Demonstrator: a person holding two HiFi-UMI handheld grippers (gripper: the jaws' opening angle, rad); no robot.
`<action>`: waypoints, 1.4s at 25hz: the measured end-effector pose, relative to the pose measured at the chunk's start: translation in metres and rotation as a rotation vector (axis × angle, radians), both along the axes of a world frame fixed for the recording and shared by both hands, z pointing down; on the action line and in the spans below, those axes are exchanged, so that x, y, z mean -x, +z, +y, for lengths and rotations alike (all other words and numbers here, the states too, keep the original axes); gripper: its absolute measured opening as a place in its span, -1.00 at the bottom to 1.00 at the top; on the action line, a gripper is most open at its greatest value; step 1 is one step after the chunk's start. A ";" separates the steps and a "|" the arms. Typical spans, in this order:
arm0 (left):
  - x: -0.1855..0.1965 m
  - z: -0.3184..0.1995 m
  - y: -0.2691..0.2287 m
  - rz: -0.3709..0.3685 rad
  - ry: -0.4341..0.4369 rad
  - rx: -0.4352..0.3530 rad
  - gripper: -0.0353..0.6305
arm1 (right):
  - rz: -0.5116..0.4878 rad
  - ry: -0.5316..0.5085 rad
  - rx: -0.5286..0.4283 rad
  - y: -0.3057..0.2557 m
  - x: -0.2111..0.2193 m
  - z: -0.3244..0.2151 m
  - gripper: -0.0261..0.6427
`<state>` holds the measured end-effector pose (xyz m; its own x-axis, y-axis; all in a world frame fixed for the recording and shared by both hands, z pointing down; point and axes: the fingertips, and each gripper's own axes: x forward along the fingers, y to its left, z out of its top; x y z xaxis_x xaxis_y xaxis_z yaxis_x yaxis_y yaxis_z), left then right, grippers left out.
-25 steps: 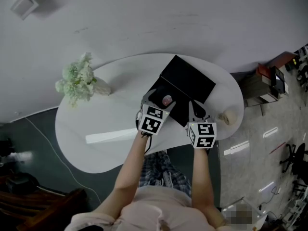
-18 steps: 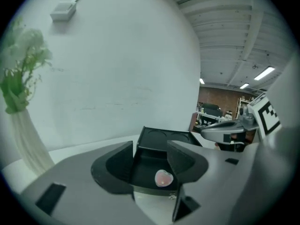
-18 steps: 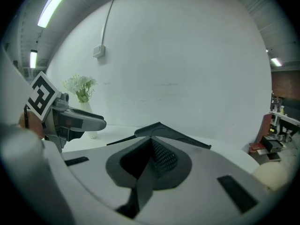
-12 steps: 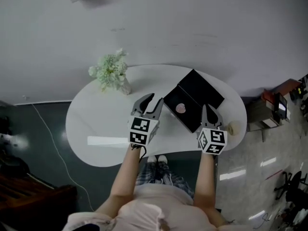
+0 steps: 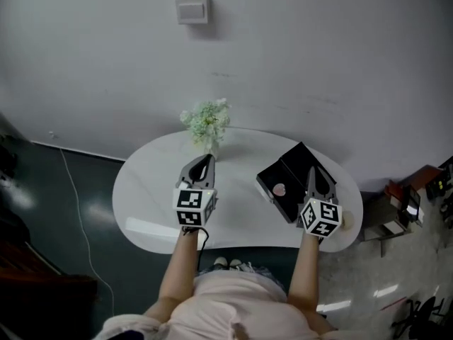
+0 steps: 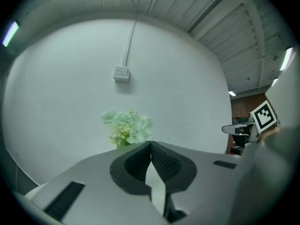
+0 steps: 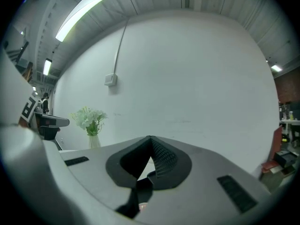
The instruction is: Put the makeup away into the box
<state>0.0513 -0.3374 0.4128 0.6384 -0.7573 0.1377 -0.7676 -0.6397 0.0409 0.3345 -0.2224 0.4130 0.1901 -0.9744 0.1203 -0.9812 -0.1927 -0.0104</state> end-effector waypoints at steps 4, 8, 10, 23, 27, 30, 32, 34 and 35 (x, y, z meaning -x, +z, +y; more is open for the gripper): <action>0.028 -0.008 -0.011 0.035 -0.052 -0.014 -0.82 | 0.022 -0.010 -0.032 -0.017 0.007 -0.002 -0.87; 0.040 -0.012 -0.017 0.050 -0.071 -0.024 -0.82 | 0.037 -0.018 -0.034 -0.019 0.011 -0.002 -0.87; 0.043 -0.011 -0.018 0.047 -0.074 -0.023 -0.82 | 0.042 -0.024 -0.034 -0.019 0.014 0.000 -0.88; 0.038 -0.005 -0.016 0.031 -0.046 -0.021 -0.82 | 0.044 -0.023 -0.040 -0.014 0.019 0.014 -0.87; 0.037 -0.002 -0.016 0.029 -0.047 -0.021 -0.82 | 0.040 -0.019 -0.035 -0.012 0.016 0.017 -0.87; 0.037 -0.001 -0.016 0.026 -0.049 -0.020 -0.82 | 0.036 -0.021 -0.030 -0.011 0.014 0.018 -0.87; 0.037 0.001 -0.016 0.023 -0.051 -0.020 -0.82 | 0.035 -0.024 -0.028 -0.010 0.014 0.018 -0.87; 0.037 0.002 -0.016 0.016 -0.053 -0.019 -0.82 | 0.036 -0.028 -0.026 -0.010 0.013 0.018 -0.88; 0.037 0.003 -0.015 0.012 -0.056 -0.018 -0.82 | 0.036 -0.030 -0.024 -0.009 0.013 0.018 -0.88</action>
